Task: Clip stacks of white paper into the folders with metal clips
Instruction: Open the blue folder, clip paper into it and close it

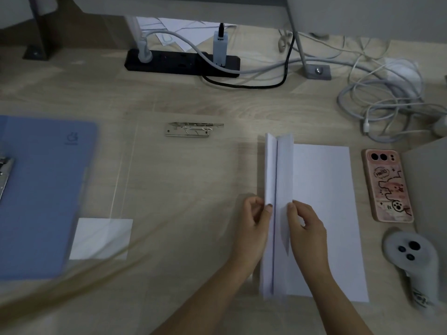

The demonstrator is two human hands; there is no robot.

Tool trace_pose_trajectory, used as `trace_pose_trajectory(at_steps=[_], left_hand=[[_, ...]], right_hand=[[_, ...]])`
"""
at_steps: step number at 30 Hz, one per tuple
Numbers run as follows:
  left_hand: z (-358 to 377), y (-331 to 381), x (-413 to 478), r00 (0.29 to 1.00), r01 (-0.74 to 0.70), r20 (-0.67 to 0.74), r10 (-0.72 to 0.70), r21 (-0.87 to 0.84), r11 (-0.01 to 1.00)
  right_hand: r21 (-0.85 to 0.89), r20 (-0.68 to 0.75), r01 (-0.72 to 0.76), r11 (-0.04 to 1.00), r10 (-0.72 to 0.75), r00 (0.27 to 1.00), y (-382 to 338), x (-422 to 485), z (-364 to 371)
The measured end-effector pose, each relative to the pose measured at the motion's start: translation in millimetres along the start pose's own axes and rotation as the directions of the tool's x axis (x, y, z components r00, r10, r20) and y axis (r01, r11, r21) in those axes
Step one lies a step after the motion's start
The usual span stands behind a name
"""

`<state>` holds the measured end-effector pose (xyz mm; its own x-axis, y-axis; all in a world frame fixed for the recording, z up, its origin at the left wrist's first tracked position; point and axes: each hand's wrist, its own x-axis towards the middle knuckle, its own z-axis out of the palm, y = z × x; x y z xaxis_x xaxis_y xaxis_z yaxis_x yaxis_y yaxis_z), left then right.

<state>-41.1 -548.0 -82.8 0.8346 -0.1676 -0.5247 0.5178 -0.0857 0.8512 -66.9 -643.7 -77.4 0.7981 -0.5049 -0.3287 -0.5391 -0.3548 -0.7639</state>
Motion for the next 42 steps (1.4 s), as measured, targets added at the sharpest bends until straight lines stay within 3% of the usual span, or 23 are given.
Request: trace_pose_trajectory(at_steps=[3,5,8,13,15,17,19,23,29,32,35,38,42], left_hand=[[-4,-4,-1,0.997,-0.007,-0.073,0.018,0.149,0.989],[-4,-8,-2,0.99,-0.068,-0.099,0.103,0.304,0.95],[-2,-11,-4,0.98,-0.146,-0.039,0.194,0.517,0.844],[-3,-14,-8,0.967,-0.178,-0.034,0.251,0.613,0.77],[1,-11,-9,0.967,-0.196,-0.026,0.252,0.552,0.81],[6,-3,-10,0.993,-0.113,0.053,0.101,0.373,0.921],[11,9,-10,0.992,-0.011,0.12,-0.022,0.269,0.963],[14,16,-3,0.981,0.125,0.102,-0.163,0.306,0.944],[9,5,11,0.993,0.108,-0.068,-0.092,0.288,0.951],[1,17,6,0.997,0.078,-0.037,-0.072,0.204,0.976],[-18,30,1,0.997,0.072,0.035,-0.076,0.098,0.993],[-51,42,-1,0.998,0.019,0.059,-0.02,0.028,0.999],[-103,43,-1,0.997,0.028,-0.069,-0.025,0.041,0.999]], right_hand=[[-0.027,-0.009,0.029,0.999,-0.029,1.0,-1,-1,1],[-0.041,-0.009,0.042,0.998,-0.042,0.999,-3,-1,2],[-0.064,-0.009,0.054,0.996,-0.055,0.998,-1,0,3],[-0.06,-0.02,0.069,0.996,-0.07,0.997,3,1,4],[-0.035,-0.021,0.066,0.997,-0.066,0.998,1,0,4],[-0.019,0.001,0.063,0.998,-0.063,0.998,-1,0,3],[0.003,0.021,0.047,0.999,-0.047,0.999,-3,0,1],[0.095,0.029,-0.019,0.995,0.016,0.999,-5,1,-1],[0.105,0.056,-0.066,0.992,0.06,0.997,-2,2,-8],[0.031,-0.076,-0.077,0.997,0.079,0.994,4,11,-29],[-0.007,-0.153,-0.185,0.983,0.181,0.971,3,20,-52],[0.181,-0.055,-0.282,0.942,0.296,0.954,-8,21,-56],[0.228,0.071,-0.285,0.931,0.276,0.959,-27,12,-28]])
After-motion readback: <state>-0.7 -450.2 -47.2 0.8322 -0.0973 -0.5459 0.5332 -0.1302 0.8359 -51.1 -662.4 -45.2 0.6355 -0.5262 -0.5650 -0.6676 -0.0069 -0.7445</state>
